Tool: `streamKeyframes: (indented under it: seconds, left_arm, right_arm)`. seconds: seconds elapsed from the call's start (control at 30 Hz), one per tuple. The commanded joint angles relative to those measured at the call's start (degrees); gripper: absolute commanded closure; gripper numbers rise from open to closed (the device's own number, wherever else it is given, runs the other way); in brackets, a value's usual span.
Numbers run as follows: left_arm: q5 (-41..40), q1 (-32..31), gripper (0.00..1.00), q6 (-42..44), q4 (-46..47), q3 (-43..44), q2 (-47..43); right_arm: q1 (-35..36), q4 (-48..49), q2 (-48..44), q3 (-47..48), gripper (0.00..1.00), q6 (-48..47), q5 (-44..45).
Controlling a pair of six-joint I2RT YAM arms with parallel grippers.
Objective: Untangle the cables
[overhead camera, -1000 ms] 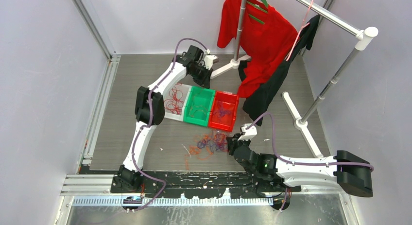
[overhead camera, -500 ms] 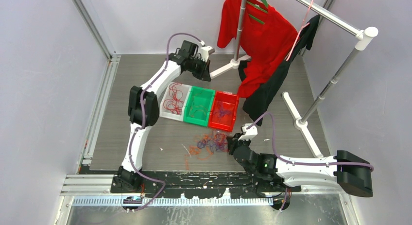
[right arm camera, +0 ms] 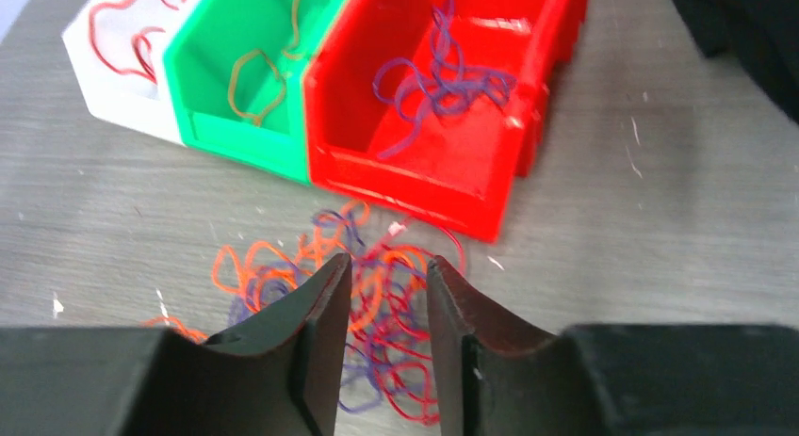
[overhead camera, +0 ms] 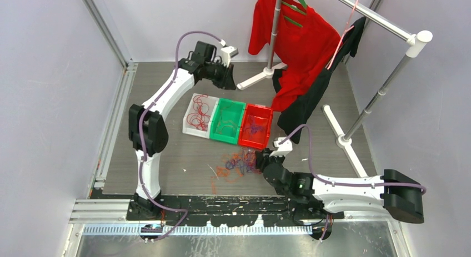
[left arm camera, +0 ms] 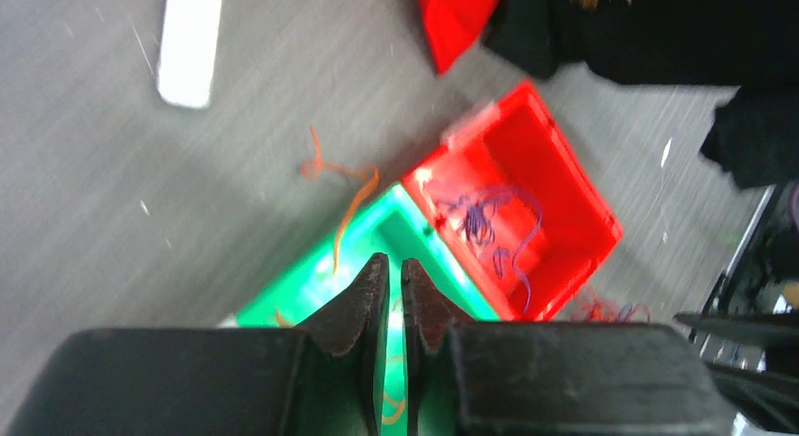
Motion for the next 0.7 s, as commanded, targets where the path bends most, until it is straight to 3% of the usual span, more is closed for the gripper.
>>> streamKeyframes:
  seconds: [0.0, 0.13, 0.27, 0.5, 0.67]
  left_arm:
    - [-0.5, 0.4, 0.89, 5.2, 0.4, -13.7, -9.4]
    - [-5.3, -1.7, 0.84, 8.3, 7.1, -23.4, -14.0]
    - [-11.5, -3.6, 0.68, 9.5, 10.6, -23.6, -11.0]
    - [-17.5, -5.9, 0.49, 16.7, 12.2, -18.3, -4.2]
    - [-18.4, -7.0, 0.47, 20.2, 10.3, -17.0, -1.9]
  right_arm:
    - [0.2, 3.4, 5.1, 9.2, 0.57, -5.9, 4.2]
    - [-0.1, 4.5, 9.4, 12.5, 0.56, -5.8, 3.7]
    - [-0.2, 3.8, 9.5, 11.9, 0.58, -2.6, 3.8]
    - [-0.2, 0.5, 3.9, 8.5, 0.61, 0.6, 6.2]
    - [-0.2, -0.7, 2.2, 7.6, 0.63, 1.7, 6.8]
